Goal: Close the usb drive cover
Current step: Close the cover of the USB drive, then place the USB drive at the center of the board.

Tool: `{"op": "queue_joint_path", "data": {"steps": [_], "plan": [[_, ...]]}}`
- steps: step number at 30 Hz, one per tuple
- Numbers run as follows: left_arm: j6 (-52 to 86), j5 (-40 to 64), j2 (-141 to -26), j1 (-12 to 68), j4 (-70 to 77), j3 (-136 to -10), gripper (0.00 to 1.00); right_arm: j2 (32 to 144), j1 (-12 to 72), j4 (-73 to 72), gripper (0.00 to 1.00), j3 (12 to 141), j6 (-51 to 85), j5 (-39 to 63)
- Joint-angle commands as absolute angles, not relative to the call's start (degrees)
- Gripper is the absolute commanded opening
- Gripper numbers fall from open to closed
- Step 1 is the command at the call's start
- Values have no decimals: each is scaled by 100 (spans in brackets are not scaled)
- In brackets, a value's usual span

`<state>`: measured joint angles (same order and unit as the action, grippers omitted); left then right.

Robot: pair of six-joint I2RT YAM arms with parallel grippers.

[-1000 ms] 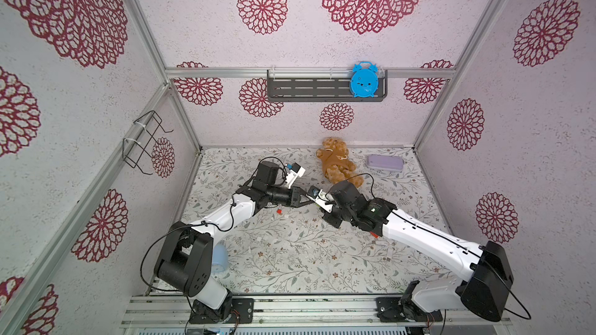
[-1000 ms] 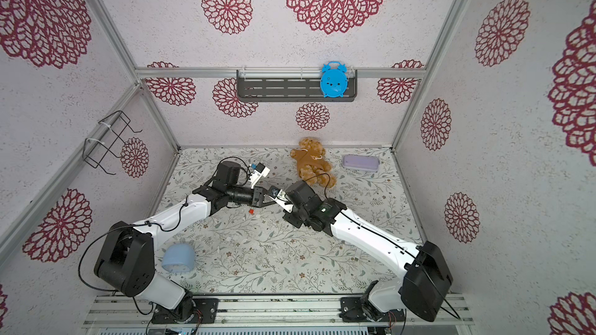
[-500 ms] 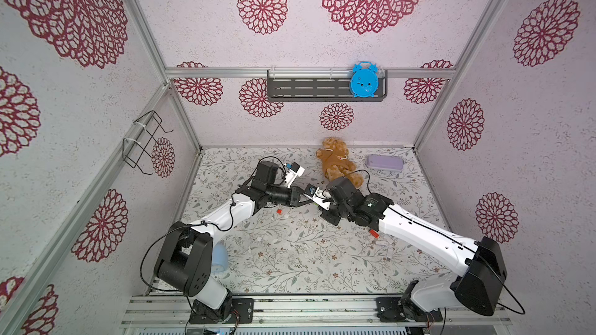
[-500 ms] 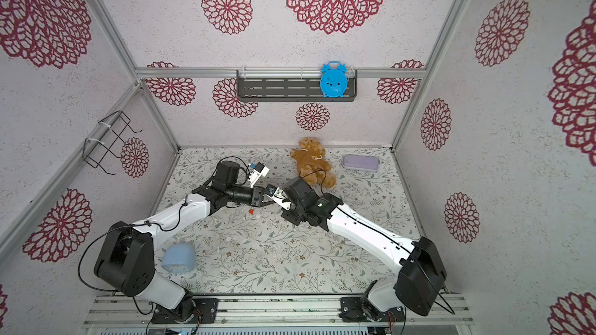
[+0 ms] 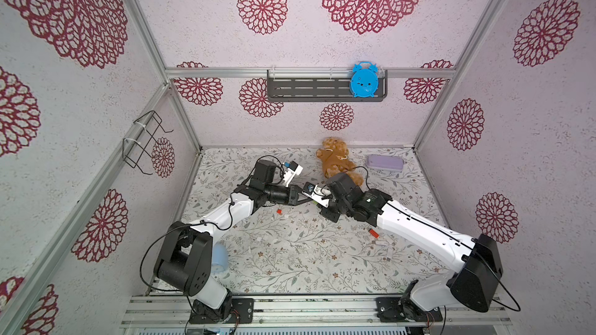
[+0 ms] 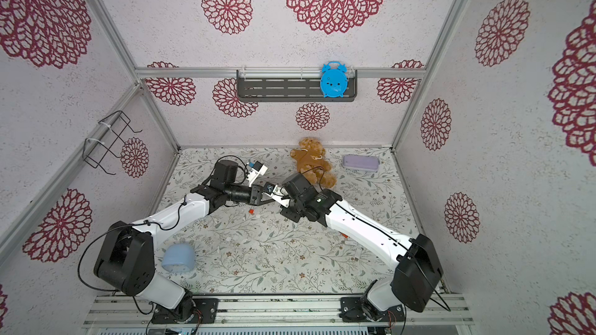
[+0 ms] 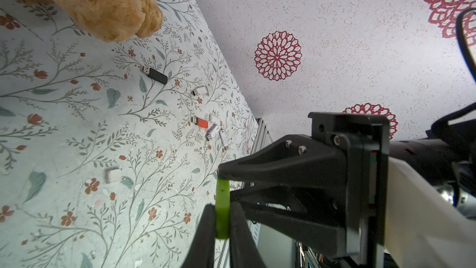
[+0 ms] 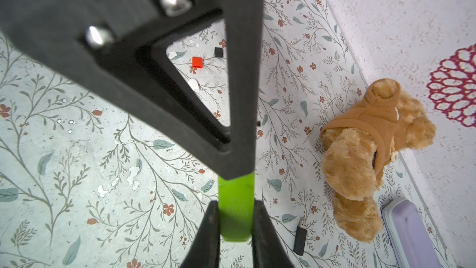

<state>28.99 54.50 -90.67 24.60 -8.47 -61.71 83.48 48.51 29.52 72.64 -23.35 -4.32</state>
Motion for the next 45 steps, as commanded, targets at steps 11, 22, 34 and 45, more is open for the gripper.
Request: {"op": "queue_joint_path", "data": {"steps": [11,22,34,45], "plan": [[3604,4017,-8289,2347,-269,-5679,51,7271,4501,1253,16,5856,-1305,-527],[3469,2267,-7164,2166,-180,-4887,66,8033,3308,1614,17,5129,89,-1],[3144,833,-6021,2145,-211,-4329,75,9686,3165,1937,19,5876,863,-446],[3113,765,-6011,2123,-268,-4324,79,10414,3164,1847,24,6327,1272,-598]]}}
